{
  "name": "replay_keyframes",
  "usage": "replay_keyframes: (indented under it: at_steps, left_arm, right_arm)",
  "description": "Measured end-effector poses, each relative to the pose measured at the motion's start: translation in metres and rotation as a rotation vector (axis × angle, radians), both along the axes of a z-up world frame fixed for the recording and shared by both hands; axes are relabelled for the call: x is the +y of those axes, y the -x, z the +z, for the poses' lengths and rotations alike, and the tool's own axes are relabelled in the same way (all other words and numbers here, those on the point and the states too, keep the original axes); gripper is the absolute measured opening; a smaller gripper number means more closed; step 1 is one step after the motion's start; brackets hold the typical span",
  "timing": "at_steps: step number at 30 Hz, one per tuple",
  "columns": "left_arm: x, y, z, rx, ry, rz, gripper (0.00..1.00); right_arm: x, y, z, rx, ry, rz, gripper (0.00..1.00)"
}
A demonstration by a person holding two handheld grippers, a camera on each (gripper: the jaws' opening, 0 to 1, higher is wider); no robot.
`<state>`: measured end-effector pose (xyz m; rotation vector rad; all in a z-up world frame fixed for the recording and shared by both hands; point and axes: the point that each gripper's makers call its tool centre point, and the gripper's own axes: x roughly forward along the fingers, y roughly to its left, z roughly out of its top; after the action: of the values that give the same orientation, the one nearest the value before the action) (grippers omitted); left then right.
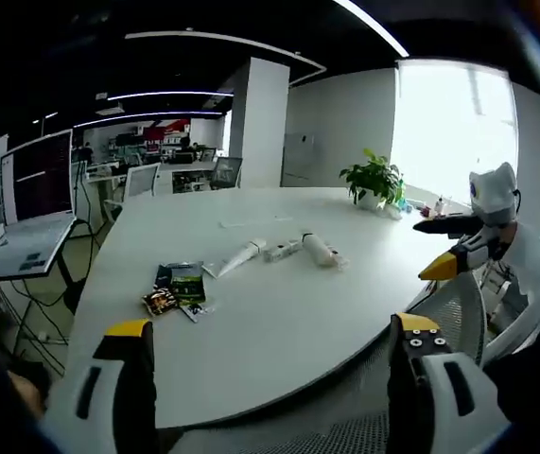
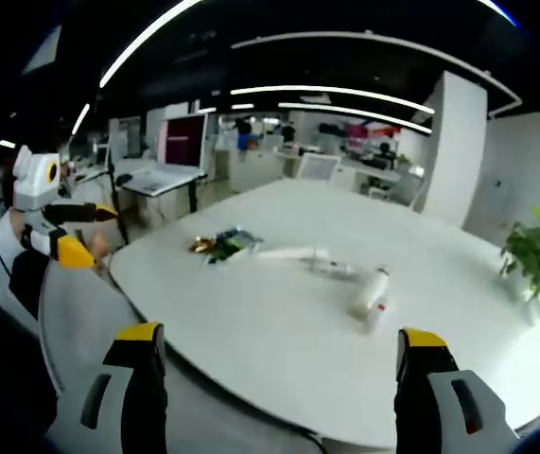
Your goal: Arrange the skincare products in the storage area until every visible bottle or jar stands upright without overlapping.
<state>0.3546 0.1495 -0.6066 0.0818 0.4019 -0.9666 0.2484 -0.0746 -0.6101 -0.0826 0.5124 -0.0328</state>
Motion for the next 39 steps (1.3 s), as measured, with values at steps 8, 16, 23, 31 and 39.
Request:
replay_keyframes:
  at_steps: [8,16,23,31,39]
  left_arm:
    - [0.010,-0.008,0.002,0.005,-0.024,0.062,0.99]
    - [0.012,-0.017,0.008,0.008,0.005,0.105,0.99]
    - [-0.007,-0.020,0.007,-0.005,-0.010,0.082,0.99]
    - [-0.029,-0.022,0.011,-0.006,0.005,0.060,0.99]
    - [-0.048,-0.025,0.007,-0.006,-0.009,0.061,0.99]
  right_arm:
    - [-0.004,-0.001,0.012,-0.036,-0.016,0.021,1.00]
    - [-0.007,-0.007,0.018,-0.052,-0.002,0.040,1.00]
    - [-0.021,-0.010,0.019,-0.053,0.020,0.028,1.00]
    - [-0.037,-0.010,0.017,-0.053,0.018,0.017,1.00]
    - [-0.056,-0.012,0.018,-0.065,0.021,0.020,1.00]
